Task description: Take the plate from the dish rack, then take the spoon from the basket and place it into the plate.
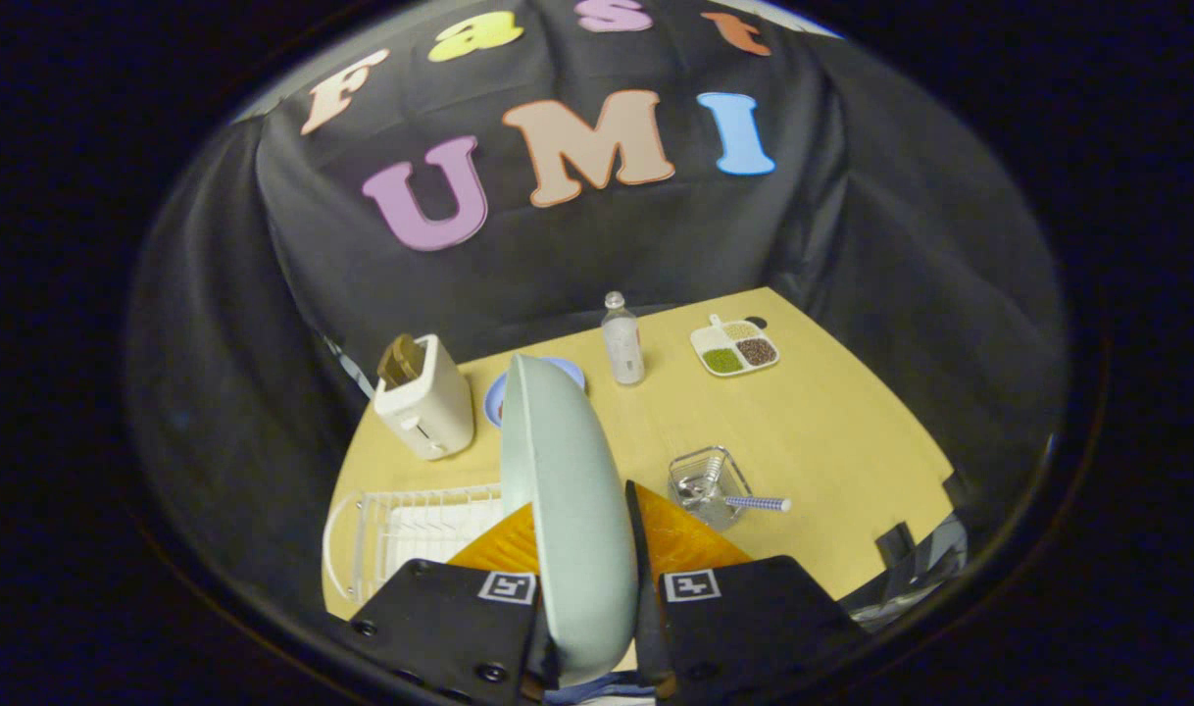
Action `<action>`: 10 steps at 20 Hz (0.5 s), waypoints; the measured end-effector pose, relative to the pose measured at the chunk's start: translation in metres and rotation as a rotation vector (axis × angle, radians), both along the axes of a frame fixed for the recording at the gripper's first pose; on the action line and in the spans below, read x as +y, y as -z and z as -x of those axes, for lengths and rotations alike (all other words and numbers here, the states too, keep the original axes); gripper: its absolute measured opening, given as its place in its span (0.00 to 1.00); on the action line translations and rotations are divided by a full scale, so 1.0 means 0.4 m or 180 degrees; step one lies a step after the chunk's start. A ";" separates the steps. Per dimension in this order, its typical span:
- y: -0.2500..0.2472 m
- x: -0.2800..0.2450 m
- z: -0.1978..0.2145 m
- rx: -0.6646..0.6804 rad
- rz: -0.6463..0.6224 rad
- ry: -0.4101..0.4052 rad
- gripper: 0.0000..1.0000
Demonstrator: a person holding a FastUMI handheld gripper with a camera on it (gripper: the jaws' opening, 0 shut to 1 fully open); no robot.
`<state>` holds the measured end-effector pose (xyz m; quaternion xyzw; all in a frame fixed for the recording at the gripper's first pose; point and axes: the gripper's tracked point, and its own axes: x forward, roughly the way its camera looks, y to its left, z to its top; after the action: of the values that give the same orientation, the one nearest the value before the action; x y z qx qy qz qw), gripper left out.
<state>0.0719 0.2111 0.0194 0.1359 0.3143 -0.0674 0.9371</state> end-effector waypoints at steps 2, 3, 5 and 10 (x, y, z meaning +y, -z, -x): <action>0.019 -0.082 0.075 -0.0100 -0.0382 0.0175 0.33; 0.041 -0.129 0.114 -0.0121 -0.0523 0.0280 0.33; 0.082 -0.219 0.194 -0.0225 -0.0824 0.0472 0.33; 0.269 -0.379 0.308 -0.0319 -0.1363 0.0905 0.33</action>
<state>-0.0512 0.0597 -0.0883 0.3771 0.2523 -0.1235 0.8825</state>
